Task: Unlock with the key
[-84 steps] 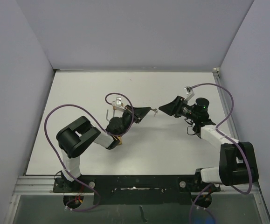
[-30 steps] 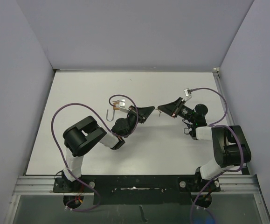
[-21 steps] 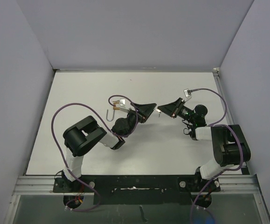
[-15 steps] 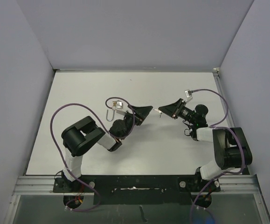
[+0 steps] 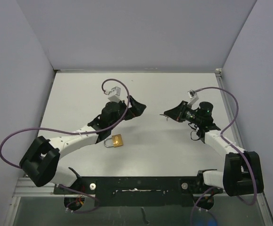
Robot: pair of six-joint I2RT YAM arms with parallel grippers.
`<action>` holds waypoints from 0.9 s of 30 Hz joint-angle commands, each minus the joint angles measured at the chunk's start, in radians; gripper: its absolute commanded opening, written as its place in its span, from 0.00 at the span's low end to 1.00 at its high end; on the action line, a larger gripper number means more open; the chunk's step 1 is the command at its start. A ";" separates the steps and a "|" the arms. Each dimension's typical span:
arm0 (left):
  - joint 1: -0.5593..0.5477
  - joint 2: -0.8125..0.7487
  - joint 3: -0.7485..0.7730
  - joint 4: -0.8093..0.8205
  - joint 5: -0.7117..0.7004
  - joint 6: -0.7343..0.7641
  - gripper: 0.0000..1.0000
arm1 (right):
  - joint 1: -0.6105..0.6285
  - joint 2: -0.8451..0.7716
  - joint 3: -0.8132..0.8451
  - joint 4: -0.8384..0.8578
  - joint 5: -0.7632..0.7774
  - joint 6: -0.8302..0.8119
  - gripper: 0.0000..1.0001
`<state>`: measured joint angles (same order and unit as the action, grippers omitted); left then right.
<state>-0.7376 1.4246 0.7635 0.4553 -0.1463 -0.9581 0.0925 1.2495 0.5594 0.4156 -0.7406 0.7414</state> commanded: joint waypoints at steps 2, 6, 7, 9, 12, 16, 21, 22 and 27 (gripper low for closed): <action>0.003 -0.069 0.114 -0.506 0.086 0.432 0.98 | 0.011 -0.037 0.024 -0.110 0.023 -0.103 0.00; 0.002 -0.120 0.116 -0.670 0.070 0.544 0.98 | 0.024 -0.043 0.011 -0.117 0.025 -0.116 0.00; 0.004 -0.121 0.129 -0.726 0.067 0.570 0.98 | 0.028 -0.043 0.009 -0.117 0.028 -0.119 0.00; 0.004 -0.101 0.171 -0.846 0.045 0.609 0.98 | 0.034 -0.037 0.007 -0.116 0.029 -0.124 0.00; 0.001 -0.056 0.208 -0.970 0.014 0.642 0.98 | 0.040 -0.026 0.006 -0.111 0.024 -0.130 0.00; -0.010 -0.036 0.194 -1.018 -0.024 0.661 0.98 | 0.042 -0.009 0.006 -0.106 0.019 -0.141 0.00; -0.009 -0.032 0.163 -1.024 -0.006 0.710 0.98 | 0.042 0.015 -0.004 -0.081 0.005 -0.139 0.00; -0.006 -0.025 0.164 -1.029 -0.007 0.716 0.98 | 0.042 0.021 -0.005 -0.074 0.002 -0.138 0.00; 0.008 0.019 0.169 -1.045 -0.006 0.696 0.98 | 0.042 0.030 -0.009 -0.053 -0.006 -0.131 0.00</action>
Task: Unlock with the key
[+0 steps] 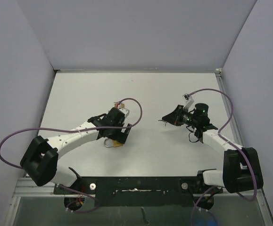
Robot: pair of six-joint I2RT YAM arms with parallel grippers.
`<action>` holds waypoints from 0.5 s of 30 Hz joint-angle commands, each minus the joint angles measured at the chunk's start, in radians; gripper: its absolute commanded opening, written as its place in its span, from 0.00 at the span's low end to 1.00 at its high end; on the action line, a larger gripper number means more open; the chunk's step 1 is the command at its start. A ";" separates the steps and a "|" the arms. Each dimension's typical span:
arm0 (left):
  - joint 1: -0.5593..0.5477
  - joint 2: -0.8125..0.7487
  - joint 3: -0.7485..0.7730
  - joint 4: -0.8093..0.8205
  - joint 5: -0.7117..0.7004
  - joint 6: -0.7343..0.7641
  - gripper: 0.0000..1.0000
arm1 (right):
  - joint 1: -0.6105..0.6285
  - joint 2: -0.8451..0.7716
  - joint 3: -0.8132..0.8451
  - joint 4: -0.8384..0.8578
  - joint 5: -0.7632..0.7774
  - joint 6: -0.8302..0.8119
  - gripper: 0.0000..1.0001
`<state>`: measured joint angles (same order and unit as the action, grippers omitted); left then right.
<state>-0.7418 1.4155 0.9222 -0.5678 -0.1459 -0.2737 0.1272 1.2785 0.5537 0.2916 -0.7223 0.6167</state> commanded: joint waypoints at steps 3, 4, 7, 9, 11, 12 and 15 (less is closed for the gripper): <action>0.017 0.032 -0.002 -0.003 0.026 -0.023 0.97 | 0.008 -0.003 -0.003 0.069 -0.027 -0.009 0.00; 0.018 0.030 -0.009 0.004 0.038 -0.037 0.98 | 0.008 -0.005 -0.003 0.066 -0.028 -0.009 0.00; 0.016 0.015 -0.035 0.021 0.049 -0.105 0.98 | 0.007 -0.011 -0.006 0.062 -0.026 -0.011 0.00; 0.013 0.001 -0.056 0.042 0.071 -0.141 0.98 | 0.008 -0.012 -0.006 0.062 -0.025 -0.010 0.00; 0.006 -0.010 -0.076 0.055 0.090 -0.175 0.98 | 0.007 -0.012 -0.006 0.063 -0.025 -0.011 0.00; -0.001 -0.014 -0.083 0.060 0.089 -0.191 0.98 | 0.008 -0.012 -0.006 0.064 -0.026 -0.011 0.00; -0.029 -0.018 -0.101 0.068 0.076 -0.228 0.98 | 0.008 -0.016 -0.006 0.063 -0.027 -0.009 0.00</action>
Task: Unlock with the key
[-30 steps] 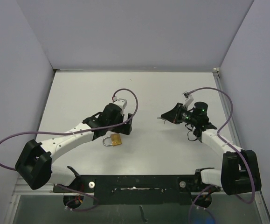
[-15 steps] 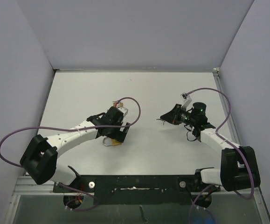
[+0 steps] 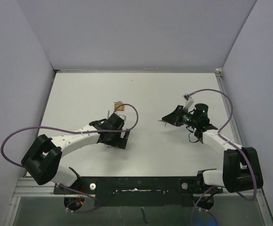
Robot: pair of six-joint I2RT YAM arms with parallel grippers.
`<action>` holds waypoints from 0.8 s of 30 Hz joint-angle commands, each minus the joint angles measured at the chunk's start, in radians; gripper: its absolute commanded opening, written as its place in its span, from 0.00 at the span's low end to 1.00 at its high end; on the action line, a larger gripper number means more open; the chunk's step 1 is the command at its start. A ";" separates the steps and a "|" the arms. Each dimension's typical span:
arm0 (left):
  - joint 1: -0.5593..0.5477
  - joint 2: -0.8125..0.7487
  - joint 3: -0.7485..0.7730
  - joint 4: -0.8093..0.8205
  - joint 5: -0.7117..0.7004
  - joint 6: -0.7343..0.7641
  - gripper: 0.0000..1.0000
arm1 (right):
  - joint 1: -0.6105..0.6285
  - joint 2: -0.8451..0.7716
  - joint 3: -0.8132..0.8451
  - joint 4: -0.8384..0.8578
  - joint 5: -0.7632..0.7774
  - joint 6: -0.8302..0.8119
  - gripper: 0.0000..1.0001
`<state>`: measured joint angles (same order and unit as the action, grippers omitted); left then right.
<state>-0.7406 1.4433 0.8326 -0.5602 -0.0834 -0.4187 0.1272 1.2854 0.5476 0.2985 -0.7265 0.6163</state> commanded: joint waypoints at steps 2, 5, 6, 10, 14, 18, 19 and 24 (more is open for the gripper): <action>-0.043 -0.044 -0.027 0.076 0.010 -0.099 0.98 | 0.008 -0.027 -0.002 0.056 -0.024 -0.009 0.00; -0.051 -0.032 -0.041 0.102 0.002 -0.111 0.98 | 0.007 -0.032 -0.003 0.054 -0.023 -0.009 0.00; -0.053 -0.029 -0.042 0.108 -0.005 -0.114 0.98 | 0.008 -0.033 -0.003 0.054 -0.024 -0.010 0.00; -0.057 -0.013 -0.035 0.123 -0.032 -0.115 0.98 | 0.007 -0.044 -0.007 0.045 -0.022 -0.015 0.00; -0.057 0.006 -0.024 0.139 -0.032 -0.108 0.98 | 0.006 -0.047 -0.006 0.040 -0.022 -0.018 0.00; -0.057 0.039 -0.013 0.163 -0.017 -0.102 0.98 | 0.006 -0.047 -0.005 0.038 -0.022 -0.019 0.00; -0.058 0.047 -0.010 0.170 -0.013 -0.100 0.98 | 0.005 -0.046 -0.003 0.036 -0.022 -0.021 0.00; -0.068 0.088 0.016 0.193 -0.004 -0.093 0.98 | 0.005 -0.047 0.000 0.033 -0.021 -0.024 0.00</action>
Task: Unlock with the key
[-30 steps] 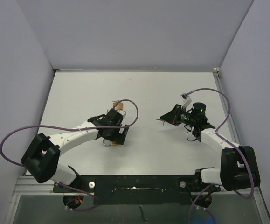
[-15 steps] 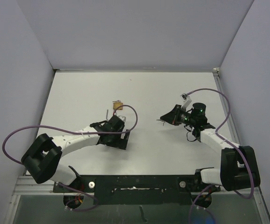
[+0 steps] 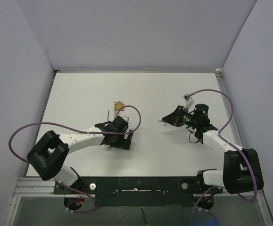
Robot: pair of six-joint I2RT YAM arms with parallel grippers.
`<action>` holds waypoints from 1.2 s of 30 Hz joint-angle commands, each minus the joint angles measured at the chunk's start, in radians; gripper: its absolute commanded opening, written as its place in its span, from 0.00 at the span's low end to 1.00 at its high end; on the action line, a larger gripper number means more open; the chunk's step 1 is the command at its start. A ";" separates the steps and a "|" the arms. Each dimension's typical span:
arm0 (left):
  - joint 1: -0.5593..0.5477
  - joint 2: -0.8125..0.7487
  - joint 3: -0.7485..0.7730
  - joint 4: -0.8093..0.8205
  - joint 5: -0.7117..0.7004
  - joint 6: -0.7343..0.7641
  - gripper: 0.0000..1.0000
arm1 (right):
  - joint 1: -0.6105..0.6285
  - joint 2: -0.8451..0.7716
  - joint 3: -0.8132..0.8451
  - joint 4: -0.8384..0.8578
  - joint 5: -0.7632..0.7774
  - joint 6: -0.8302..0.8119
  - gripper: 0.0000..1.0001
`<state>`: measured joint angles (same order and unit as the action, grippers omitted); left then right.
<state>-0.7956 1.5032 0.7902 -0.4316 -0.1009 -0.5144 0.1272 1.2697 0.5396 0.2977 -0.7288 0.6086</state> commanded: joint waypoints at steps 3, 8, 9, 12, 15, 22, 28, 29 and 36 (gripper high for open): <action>-0.022 0.042 0.078 0.073 0.015 0.007 0.98 | 0.004 -0.029 0.011 0.032 -0.018 -0.018 0.00; -0.028 0.063 0.107 0.073 0.021 0.012 0.98 | 0.005 -0.020 0.015 0.033 -0.020 -0.018 0.00; -0.029 0.063 0.108 0.075 0.023 0.011 0.98 | 0.005 -0.019 0.016 0.032 -0.020 -0.018 0.00; -0.037 0.062 0.110 0.086 0.030 0.008 0.98 | 0.005 -0.015 0.019 0.035 -0.020 -0.019 0.00; -0.049 0.066 0.112 0.111 0.033 0.004 0.98 | 0.005 -0.008 0.019 0.039 -0.020 -0.015 0.00; -0.063 0.112 0.145 0.116 0.021 0.002 0.98 | 0.004 -0.014 0.015 0.036 -0.020 -0.018 0.00; -0.074 0.071 0.149 0.049 -0.016 0.004 0.98 | 0.005 -0.019 0.013 0.028 -0.014 -0.024 0.00; -0.077 0.055 0.151 0.033 -0.023 0.004 0.98 | 0.005 -0.019 0.011 0.029 -0.014 -0.023 0.00; -0.093 -0.065 0.152 -0.031 -0.080 0.025 0.98 | 0.004 -0.022 0.009 0.031 -0.017 -0.019 0.00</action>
<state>-0.8810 1.5398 0.8955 -0.4488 -0.1291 -0.5117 0.1272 1.2697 0.5396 0.2970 -0.7326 0.6048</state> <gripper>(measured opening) 0.976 0.062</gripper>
